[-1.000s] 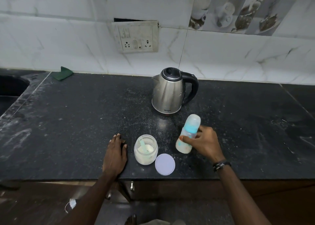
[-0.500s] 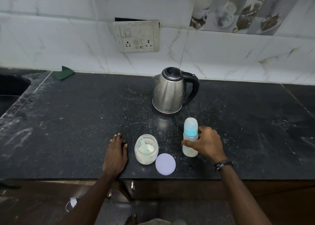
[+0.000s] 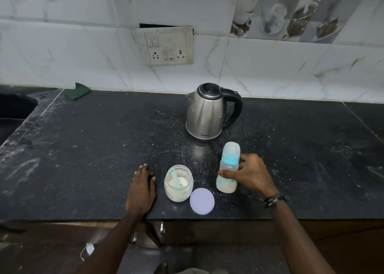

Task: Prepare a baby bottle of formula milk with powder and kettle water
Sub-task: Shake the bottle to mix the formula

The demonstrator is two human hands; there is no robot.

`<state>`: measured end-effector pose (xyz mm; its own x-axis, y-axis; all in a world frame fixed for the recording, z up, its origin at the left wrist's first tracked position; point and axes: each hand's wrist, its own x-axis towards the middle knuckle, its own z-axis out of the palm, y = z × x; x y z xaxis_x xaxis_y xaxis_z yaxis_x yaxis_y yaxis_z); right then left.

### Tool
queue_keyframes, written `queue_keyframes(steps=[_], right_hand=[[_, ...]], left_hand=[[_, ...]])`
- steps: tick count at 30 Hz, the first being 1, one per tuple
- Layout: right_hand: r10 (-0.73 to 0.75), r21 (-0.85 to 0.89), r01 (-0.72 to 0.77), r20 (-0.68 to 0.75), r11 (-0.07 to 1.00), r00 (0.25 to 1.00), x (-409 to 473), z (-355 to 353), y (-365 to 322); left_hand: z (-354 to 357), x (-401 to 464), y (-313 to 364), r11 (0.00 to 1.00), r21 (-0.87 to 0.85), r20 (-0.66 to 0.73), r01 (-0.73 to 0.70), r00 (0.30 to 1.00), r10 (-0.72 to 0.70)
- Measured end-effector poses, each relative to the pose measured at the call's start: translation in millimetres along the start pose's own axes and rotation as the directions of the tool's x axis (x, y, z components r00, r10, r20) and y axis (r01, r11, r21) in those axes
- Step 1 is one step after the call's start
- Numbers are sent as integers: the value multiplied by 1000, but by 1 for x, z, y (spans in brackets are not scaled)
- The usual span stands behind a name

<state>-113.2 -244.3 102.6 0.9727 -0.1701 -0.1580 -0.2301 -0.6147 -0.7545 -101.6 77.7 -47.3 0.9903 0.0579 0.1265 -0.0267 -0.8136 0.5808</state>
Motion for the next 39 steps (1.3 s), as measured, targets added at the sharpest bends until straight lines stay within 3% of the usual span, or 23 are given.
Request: queue_keyframes(steps=[3,5,7,10,12,15,19,22,24,26,28,33,36,39], right_hand=[[-10,21,12,-80,1000,997,1,0,1],[25,-35,-27,-70,999,997,1,-1,0],[6,24,-6,-11,1000,1000,1,0,4],[5,14,-3,-83,1000,997,2,-1,5],[29,-19,-30,-57,999,998,2,-2,4],[4,67,-4,0,998,1000,0,0,9],[36,-51,-36,2,998,999,2,-1,8],[57,88,-56,-15,995,998,3,-1,10],[54,174,-64,59,983,997,6,-5,9],[56,120,-72,132,990,990,7,-9,9],[80,-46,-79,32,996,996,6,-10,5],[31,17,-33,91,999,995,7,-13,7],[42,-94,-43,-6,995,999,8,-14,4],[39,-1,-39,77,999,996,10,-12,6]], left_hand=[[1,1,1,1000,6,10,4,1000,-4],[1,0,1,1000,8,15,16,1000,-16],[0,1,1,1000,7,6,8,1000,-8],[0,0,1,1000,13,9,12,1000,-12],[1,-1,0,1000,16,17,13,1000,-13],[0,1,-1,1000,11,16,9,1000,-9],[0,0,0,1000,6,14,7,1000,-7],[-1,1,0,1000,9,7,-1,1000,1],[0,0,0,1000,13,15,-3,1000,3],[0,0,0,1000,12,6,-15,1000,15],[-1,1,0,1000,9,1,-14,1000,14],[0,0,0,1000,6,-1,-17,1000,17],[-1,1,1,1000,6,6,-11,1000,11],[-1,0,1,1000,1,7,-6,1000,6]])
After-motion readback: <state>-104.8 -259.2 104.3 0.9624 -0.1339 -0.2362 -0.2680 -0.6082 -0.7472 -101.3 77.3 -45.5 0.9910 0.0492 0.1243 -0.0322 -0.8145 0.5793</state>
